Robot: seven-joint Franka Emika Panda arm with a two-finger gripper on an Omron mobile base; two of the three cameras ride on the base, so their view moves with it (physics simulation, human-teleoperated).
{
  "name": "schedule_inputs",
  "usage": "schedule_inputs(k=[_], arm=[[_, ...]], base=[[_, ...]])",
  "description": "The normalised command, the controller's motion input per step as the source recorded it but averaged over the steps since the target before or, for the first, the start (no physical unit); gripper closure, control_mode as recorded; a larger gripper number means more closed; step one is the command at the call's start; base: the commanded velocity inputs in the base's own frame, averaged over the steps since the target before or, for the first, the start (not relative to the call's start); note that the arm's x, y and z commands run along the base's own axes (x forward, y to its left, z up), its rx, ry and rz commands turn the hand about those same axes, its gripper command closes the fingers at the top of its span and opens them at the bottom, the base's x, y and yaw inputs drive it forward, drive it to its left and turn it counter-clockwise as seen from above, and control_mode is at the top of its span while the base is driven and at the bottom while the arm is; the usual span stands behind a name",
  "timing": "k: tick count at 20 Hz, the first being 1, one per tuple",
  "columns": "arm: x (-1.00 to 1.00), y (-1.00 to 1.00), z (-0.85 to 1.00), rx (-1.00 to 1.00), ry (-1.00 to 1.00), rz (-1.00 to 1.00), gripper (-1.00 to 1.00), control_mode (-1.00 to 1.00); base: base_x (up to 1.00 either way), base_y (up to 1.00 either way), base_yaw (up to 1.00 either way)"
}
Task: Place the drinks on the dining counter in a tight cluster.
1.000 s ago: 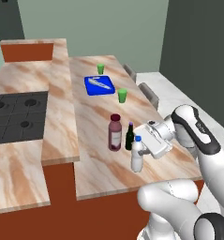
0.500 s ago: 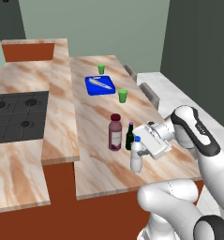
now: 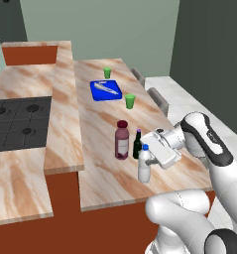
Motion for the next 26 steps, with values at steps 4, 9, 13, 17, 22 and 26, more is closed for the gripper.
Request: schedule_inputs(k=[4, 9, 13, 17, 22, 26], arm=[[0.19, -0.21, 0.00, 0.00, 0.00, -0.02, 1.00, -1.00], [0.21, -0.38, 0.00, 0.00, 0.00, 0.00, 1.00, -1.00], [0.18, -0.49, 0.00, 0.02, 0.00, 0.03, 1.00, -1.00], [0.19, -0.49, 0.00, 0.00, -0.05, 0.08, 1.00, -1.00], [0.23, -0.51, 0.00, 0.02, -0.05, 0.08, 1.00, -1.00], [0.32, -0.41, 0.00, 0.03, -0.06, 0.06, 1.00, -1.00]], base=[[0.00, 0.00, 0.00], [0.00, 0.00, 0.00], [0.00, 0.00, 0.00], [0.00, 0.00, 0.00], [0.00, 0.00, 0.00], [0.00, 0.00, 0.00]])
